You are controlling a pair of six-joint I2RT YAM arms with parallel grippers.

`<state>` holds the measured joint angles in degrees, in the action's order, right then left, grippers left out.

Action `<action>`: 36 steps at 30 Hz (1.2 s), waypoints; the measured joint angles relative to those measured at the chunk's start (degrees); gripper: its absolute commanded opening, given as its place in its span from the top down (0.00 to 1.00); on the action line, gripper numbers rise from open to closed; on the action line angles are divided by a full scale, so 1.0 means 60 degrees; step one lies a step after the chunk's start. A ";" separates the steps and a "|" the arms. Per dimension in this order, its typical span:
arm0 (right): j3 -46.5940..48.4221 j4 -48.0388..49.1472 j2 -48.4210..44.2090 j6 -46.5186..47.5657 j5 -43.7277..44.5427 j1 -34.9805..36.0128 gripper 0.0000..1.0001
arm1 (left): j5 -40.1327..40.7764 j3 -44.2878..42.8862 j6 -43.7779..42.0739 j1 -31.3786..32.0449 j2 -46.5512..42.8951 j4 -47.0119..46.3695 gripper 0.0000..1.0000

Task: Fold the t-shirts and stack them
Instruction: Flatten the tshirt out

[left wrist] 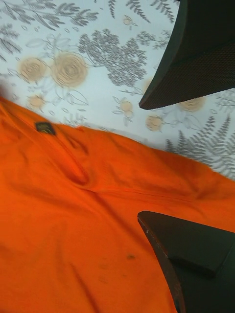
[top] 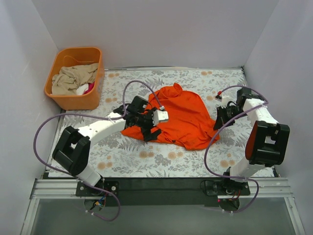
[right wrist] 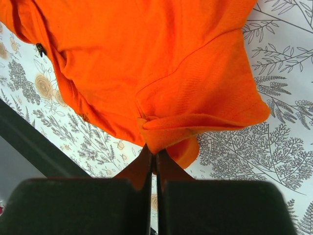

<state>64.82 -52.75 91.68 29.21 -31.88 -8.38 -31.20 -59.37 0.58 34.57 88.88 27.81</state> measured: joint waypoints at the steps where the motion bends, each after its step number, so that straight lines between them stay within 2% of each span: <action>1: 0.0000 0.0000 0.0036 -0.0033 -0.0004 0.0000 0.99 | 0.0036 -0.0087 0.0022 0.0335 0.0153 -0.0178 0.21; 8: -0.0047 -0.0004 0.0229 -0.0069 0.0022 0.0000 0.99 | 0.0069 -0.0947 0.0102 0.2401 0.1406 -0.1344 0.25; 14: -0.0521 -0.0284 0.0229 0.0437 0.0433 0.0000 0.99 | 0.0233 -0.1643 0.0419 0.2991 0.2973 -0.2393 0.25; 17: -0.0794 -0.0674 0.0229 0.0823 0.0597 0.0000 0.99 | 0.0317 -0.1719 0.0477 0.3140 0.3435 -0.2637 0.29; 21: -0.0962 -0.1406 0.0226 0.1395 0.0612 0.0000 0.99 | 0.0368 -0.1727 0.0284 0.3348 0.3727 -0.2408 0.55; 22: -0.0958 -0.1581 0.0208 0.1614 0.0572 0.0000 0.93 | 0.0397 -0.1727 0.0127 0.3366 0.3738 -0.2167 0.68; 24: -0.0951 -0.1938 0.0149 0.1974 0.0488 0.0000 0.81 | 0.0430 -0.1665 -0.0175 0.3391 0.3694 -0.1650 0.86; 25: -0.0936 -0.2087 0.0106 0.2120 0.0470 0.0000 0.65 | 0.0419 -0.1566 -0.0350 0.3351 0.3610 -0.1453 0.95; 27: -0.0743 -0.2510 0.0015 0.2419 0.0499 0.0000 0.55 | 0.0397 -0.1198 -0.0696 0.3166 0.3166 -0.0889 0.99; 28: -0.0546 -0.2641 -0.0011 0.2539 0.0535 0.0000 0.45 | 0.0372 -0.0940 -0.0911 0.3002 0.2863 -0.0474 1.00; 32: 0.1271 -0.2973 0.0350 0.2626 0.0539 -0.0004 0.39 | 0.0361 0.0131 -0.1865 0.1963 0.1093 0.1370 1.00; 36: 0.4178 -0.2656 0.1628 0.2160 0.0135 0.0091 0.47 | 0.0583 0.0885 -0.3013 0.1045 -0.0882 0.2721 1.00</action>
<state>89.89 -68.69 101.45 42.17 -31.07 -7.84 -27.70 -54.06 -17.50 40.84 83.59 44.14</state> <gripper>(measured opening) 0.576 0.026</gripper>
